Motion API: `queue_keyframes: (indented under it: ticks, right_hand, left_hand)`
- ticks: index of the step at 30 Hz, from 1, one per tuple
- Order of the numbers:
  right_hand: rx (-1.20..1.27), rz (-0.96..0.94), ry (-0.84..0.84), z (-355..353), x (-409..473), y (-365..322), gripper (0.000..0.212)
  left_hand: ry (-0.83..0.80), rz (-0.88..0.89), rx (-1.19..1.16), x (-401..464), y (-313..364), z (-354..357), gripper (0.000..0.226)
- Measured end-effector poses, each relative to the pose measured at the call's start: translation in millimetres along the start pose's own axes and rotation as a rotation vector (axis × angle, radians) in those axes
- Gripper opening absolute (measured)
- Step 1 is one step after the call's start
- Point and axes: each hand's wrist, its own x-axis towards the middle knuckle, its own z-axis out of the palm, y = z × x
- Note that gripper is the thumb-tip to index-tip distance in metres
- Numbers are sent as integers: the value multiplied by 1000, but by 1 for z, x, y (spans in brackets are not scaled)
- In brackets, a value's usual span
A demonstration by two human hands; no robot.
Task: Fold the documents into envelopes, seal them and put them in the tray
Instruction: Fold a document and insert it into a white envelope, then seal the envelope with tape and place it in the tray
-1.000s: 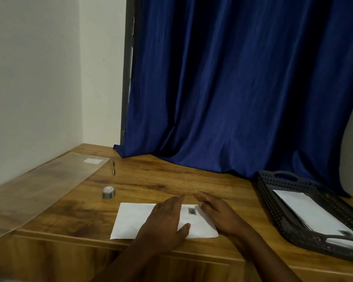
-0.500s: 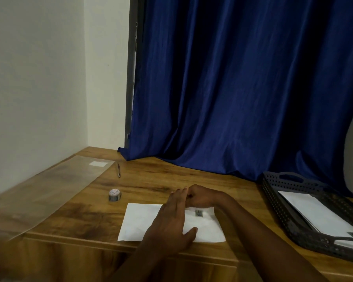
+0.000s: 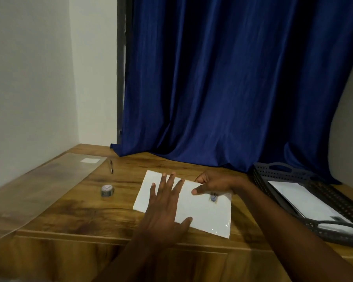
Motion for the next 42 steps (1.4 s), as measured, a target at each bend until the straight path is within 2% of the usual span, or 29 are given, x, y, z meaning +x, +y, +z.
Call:
queue_keyframes:
  ticks: [2, 5, 9, 13, 15, 16, 20, 23, 26, 32, 34, 38, 40, 42]
  right_hand:
    - [65, 29, 149, -14, -20, 12, 37]
    - [178, 46, 363, -37, -56, 31, 25]
    - [305, 91, 682, -72, -110, 67, 18]
    - [387, 172, 1024, -99, -157, 113, 21]
    - [411, 248, 1128, -111, -174, 140, 23]
    - [417, 295, 1156, -116, -181, 155, 25]
    - [433, 532, 1150, -127, -197, 207, 34]
    - [427, 722, 992, -120, -194, 234, 44]
    - [405, 835, 891, -111, -187, 246, 65]
    - [224, 910, 843, -98, -186, 243, 53]
    - [30, 914, 810, -96, -189, 239, 47]
    - [-181, 814, 883, -107, -190, 223, 57]
    - [-223, 771, 900, -112, -185, 203, 44]
    - [-248, 644, 903, -113, -174, 178, 28]
  left_hand:
    - [17, -33, -80, 1, 0, 0, 99]
    - [28, -56, -211, 6, -1, 8, 99]
    - [-66, 2, -285, 22, 21, 27, 91]
    - [-322, 54, -193, 44, 63, 52, 88]
    - [-463, 60, -52, 54, 81, 59, 80]
    - [-485, 48, -15, 58, 87, 61, 79]
    - [-448, 18, 31, 60, 96, 69, 81]
    - [-435, 22, 33, 58, 93, 69, 80]
    - [-437, 21, 34, 58, 93, 69, 81]
    - [-426, 14, 14, 57, 94, 68, 79]
    - [-417, 15, 4, 57, 94, 68, 78]
    - [-405, 11, 9, 57, 95, 68, 79]
    - [-403, 5, 2, 58, 94, 70, 79]
    - [-390, 4, -16, 59, 93, 71, 79]
